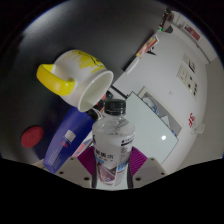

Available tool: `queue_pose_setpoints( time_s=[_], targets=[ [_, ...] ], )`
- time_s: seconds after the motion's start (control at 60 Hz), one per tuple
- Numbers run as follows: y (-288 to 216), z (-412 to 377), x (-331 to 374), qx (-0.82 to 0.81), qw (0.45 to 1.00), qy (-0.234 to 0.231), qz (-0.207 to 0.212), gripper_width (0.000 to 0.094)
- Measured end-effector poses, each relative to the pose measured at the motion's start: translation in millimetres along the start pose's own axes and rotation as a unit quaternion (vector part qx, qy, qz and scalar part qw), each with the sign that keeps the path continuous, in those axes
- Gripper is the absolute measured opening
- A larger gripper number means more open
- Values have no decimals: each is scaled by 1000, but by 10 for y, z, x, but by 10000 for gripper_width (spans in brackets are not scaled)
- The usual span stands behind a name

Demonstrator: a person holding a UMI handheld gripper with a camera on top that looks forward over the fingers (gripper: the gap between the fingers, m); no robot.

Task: Pour water

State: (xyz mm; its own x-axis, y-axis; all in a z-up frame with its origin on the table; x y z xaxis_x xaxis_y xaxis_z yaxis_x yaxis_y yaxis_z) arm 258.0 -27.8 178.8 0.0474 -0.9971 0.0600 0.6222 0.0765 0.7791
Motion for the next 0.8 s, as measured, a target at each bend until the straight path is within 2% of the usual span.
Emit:
queue_pose_setpoints(
  time_s=[0.217,0.317,0.417,0.55,0.65,0.7,0.8],
  targets=[
    [106,-8,48,-53,999,0,0,389],
    [343,194,99,-156,988,14,-3,388],
    [651,436,172,-325,946,11,-8,388],
    [1137,592,269,-533,846,4,-5,389],
    [1342,489,330,-693,721,-14,4,389],
    [1286,471,412,-752,658,-26,1,389],
    [1306,-17,327,-832,553,-52,11,389]
  ],
)
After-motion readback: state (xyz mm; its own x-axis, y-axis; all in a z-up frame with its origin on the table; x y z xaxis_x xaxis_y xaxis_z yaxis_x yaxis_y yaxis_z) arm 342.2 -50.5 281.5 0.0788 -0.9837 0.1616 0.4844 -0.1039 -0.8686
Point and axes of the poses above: the point between the fingertips, and its own axes, seen from behind it with the camera up: z to the right, y down, x backward, against the way the camera looks, the point moved 5 cm from there along x, backward, against the way the camera looks, and after that the axes turned 12 degrees about x, right-handed, at the moved point
